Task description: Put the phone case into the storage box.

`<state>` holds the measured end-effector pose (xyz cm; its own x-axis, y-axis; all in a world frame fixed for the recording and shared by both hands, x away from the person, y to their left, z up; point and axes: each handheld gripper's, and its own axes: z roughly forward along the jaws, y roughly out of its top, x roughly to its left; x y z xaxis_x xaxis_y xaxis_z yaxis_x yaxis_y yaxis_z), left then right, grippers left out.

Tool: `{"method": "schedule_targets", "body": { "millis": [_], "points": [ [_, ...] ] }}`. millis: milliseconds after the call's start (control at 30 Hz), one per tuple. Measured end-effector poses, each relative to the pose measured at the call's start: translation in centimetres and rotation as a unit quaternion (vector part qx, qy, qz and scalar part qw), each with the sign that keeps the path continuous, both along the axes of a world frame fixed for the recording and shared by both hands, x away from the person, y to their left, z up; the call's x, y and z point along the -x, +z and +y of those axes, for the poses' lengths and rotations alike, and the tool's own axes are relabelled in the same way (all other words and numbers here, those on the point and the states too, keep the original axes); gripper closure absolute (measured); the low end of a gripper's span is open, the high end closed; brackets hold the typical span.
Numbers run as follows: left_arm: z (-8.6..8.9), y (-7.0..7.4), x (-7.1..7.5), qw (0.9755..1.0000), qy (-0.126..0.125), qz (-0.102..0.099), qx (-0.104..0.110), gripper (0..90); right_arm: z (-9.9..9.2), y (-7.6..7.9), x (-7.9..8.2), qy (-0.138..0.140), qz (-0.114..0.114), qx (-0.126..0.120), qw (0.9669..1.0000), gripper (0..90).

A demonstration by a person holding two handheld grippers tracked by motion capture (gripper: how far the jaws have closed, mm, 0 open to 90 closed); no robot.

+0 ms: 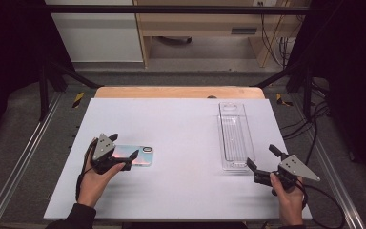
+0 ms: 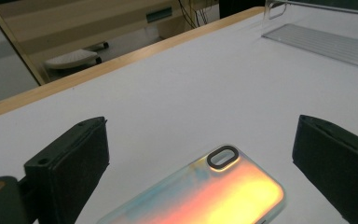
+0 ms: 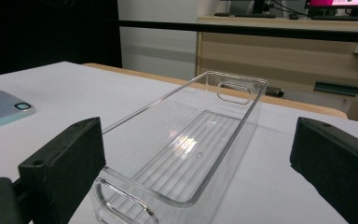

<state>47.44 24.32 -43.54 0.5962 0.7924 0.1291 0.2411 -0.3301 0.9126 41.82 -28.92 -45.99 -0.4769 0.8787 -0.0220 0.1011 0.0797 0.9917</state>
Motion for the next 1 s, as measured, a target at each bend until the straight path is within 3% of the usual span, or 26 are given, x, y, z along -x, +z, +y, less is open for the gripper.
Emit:
{"method": "schedule_targets", "body": {
  "millis": [267,400,667,767,900,1000],
  "points": [
    [-0.5,-0.1,-1.9,0.9995,0.003,0.017,-0.025,3.9,0.1,0.0,0.0,-0.002,-0.001,0.007,1.0,3.3],
    [-0.7,0.0,-2.8,0.9987,0.021,0.031,-0.036,5.8,0.1,0.0,0.1,-0.002,-0.002,0.009,1.0,3.3],
    [-0.8,0.3,-4.2,0.9969,0.047,0.047,-0.043,7.7,0.2,0.0,0.1,-0.005,-0.002,0.015,0.9999,3.3],
    [-0.7,0.2,-4.7,0.9968,0.053,0.051,-0.031,8.1,0.2,0.0,0.1,-0.004,-0.003,0.014,0.9999,3.3],
    [-0.5,-0.2,-5.2,0.9958,0.061,0.06,-0.033,8.3,0.2,0.0,0.2,-0.005,-0.003,0.016,0.9999,3.3],
    [-0.4,-0.3,-5.4,0.995,0.07,0.063,-0.035,12.8,0.2,0.0,0.2,-0.006,-0.002,0.016,0.9999,3.3]
  ]
}}
